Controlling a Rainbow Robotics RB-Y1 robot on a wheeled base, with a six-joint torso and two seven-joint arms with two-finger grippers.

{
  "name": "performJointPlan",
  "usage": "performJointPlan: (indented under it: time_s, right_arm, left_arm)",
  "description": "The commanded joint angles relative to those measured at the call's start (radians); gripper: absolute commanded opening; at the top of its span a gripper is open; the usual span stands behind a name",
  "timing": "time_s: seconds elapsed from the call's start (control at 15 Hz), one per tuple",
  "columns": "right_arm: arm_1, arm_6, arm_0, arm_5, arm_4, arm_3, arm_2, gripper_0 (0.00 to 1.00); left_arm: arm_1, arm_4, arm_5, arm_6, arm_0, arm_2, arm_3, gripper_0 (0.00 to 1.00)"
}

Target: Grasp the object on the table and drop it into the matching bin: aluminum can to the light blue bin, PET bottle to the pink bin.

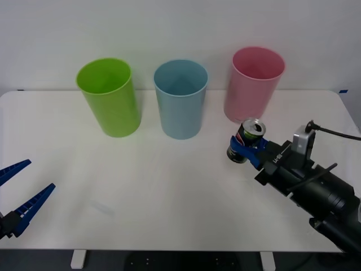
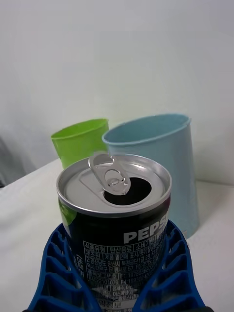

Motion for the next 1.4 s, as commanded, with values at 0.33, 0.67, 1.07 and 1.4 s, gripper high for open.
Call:
performJointPlan:
  time_s: [0.33,0.67,1.07,1.4]
  right_arm:
    - [-0.066,-0.154,-0.090,0.010,0.000,-0.062,-0.037,0.00]
    - [-0.091,-0.265,-0.197,0.017,0.057,-0.060,-0.037,0.00]
    - [-0.088,-0.367,-0.360,0.021,0.135,0.018,-0.006,0.00]
    - [-0.046,-0.366,-0.538,0.019,0.209,0.191,0.026,0.00]
  left_arm:
    - [0.000,0.000,0.000,0.000,0.000,0.000,0.000,1.00]
    - [0.000,0.000,0.000,0.000,0.000,0.000,0.000,1.00]
    - [0.000,0.000,0.000,0.000,0.000,0.000,0.000,1.00]
    - [0.000,0.000,0.000,0.000,0.000,0.000,0.000,1.00]
